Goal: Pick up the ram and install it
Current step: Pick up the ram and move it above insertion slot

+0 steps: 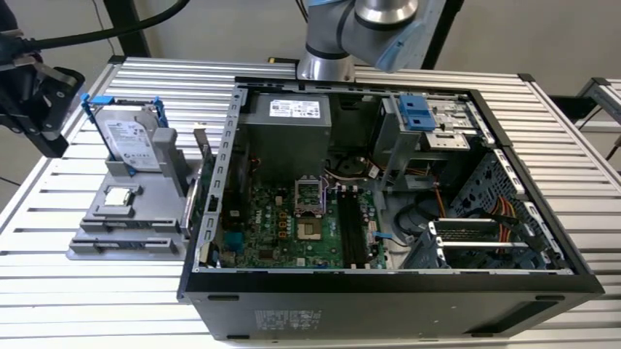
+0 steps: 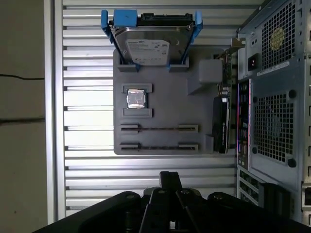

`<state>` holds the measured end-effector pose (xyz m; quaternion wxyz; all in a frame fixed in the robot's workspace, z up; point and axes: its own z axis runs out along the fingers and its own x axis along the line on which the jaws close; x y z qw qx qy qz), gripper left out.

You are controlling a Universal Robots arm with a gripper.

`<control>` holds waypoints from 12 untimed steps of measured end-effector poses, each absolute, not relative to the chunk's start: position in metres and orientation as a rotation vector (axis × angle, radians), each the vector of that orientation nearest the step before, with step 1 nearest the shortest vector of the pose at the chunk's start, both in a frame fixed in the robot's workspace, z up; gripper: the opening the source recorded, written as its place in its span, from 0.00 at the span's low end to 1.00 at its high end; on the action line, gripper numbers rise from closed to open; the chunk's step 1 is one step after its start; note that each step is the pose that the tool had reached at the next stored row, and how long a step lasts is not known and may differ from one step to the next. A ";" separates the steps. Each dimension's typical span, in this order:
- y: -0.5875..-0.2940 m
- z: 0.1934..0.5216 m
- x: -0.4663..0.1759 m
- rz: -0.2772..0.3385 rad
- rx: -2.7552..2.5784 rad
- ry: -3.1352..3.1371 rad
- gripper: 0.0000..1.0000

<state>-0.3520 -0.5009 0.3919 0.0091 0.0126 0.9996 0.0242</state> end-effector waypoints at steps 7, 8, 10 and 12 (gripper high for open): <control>-0.507 0.392 -0.352 0.076 0.039 3.122 0.00; -0.508 0.392 -0.352 0.076 0.039 3.122 0.00; -0.508 0.392 -0.353 0.076 0.039 3.122 0.00; -0.509 0.392 -0.353 0.076 0.039 3.122 0.00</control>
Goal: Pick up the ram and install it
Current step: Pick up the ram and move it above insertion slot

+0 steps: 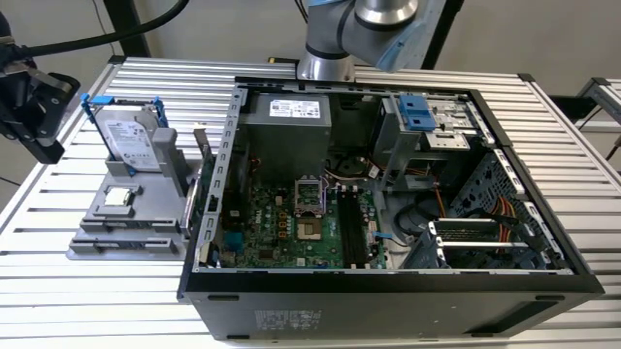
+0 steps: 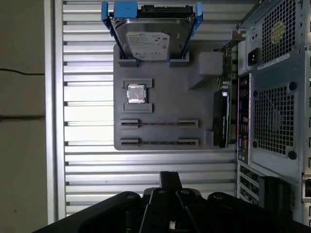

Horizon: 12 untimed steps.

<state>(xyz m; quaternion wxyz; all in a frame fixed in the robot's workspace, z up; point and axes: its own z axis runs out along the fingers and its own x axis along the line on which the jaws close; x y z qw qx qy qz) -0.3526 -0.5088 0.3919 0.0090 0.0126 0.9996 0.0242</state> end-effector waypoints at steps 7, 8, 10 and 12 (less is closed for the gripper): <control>-0.509 0.392 -0.353 0.076 0.039 3.122 0.00; -0.509 0.392 -0.353 0.076 0.039 3.123 0.00; -0.509 0.392 -0.353 0.076 0.040 3.123 0.00; -0.509 0.392 -0.353 0.076 0.041 3.123 0.00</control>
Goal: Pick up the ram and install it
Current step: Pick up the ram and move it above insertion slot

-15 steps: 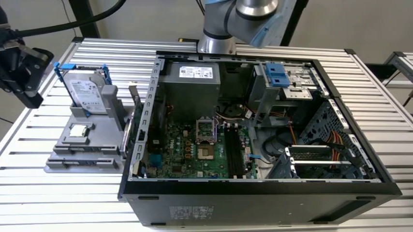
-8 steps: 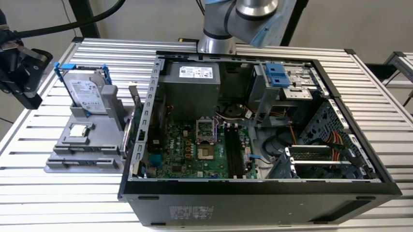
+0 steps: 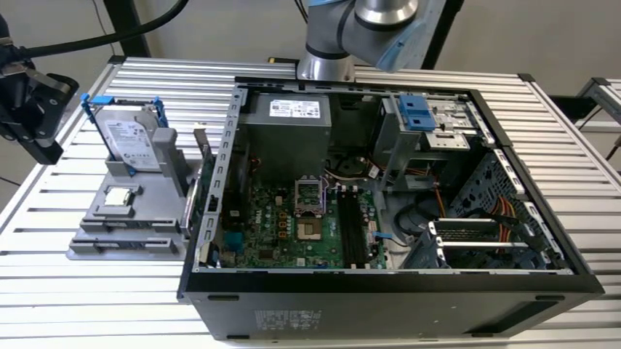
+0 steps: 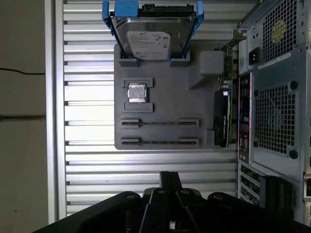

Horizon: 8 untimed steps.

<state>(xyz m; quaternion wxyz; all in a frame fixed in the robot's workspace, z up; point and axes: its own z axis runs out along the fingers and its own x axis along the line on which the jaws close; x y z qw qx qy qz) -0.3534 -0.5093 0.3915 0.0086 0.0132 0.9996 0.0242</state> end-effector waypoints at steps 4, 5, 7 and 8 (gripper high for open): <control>-0.509 0.391 -0.353 0.076 0.045 3.124 0.00; -0.509 0.391 -0.353 0.076 0.046 3.124 0.00; -0.509 0.391 -0.353 0.076 0.046 3.125 0.00; -0.509 0.391 -0.353 0.076 0.046 3.125 0.00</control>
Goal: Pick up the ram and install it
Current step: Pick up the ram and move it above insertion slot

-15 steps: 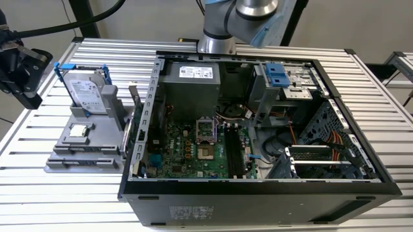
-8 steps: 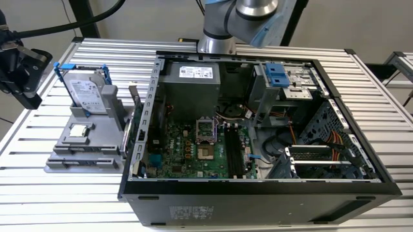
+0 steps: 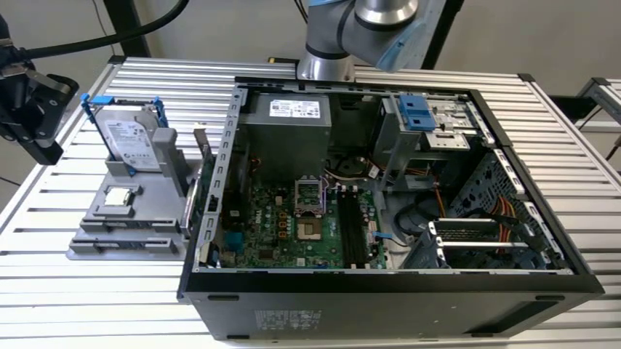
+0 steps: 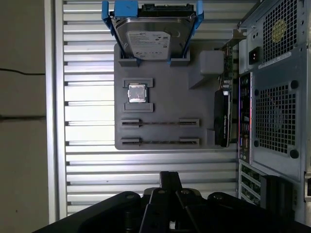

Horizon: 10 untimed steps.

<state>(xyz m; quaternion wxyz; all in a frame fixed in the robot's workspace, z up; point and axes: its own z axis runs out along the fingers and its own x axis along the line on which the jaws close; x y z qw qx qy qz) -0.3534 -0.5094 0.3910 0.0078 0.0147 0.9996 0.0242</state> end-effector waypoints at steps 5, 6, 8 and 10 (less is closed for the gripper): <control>-0.509 0.391 -0.353 0.076 0.041 3.125 0.00; -0.509 0.391 -0.353 0.076 0.038 3.125 0.00; -0.509 0.391 -0.353 0.076 0.031 3.125 0.00; -0.509 0.391 -0.353 0.076 0.025 3.125 0.00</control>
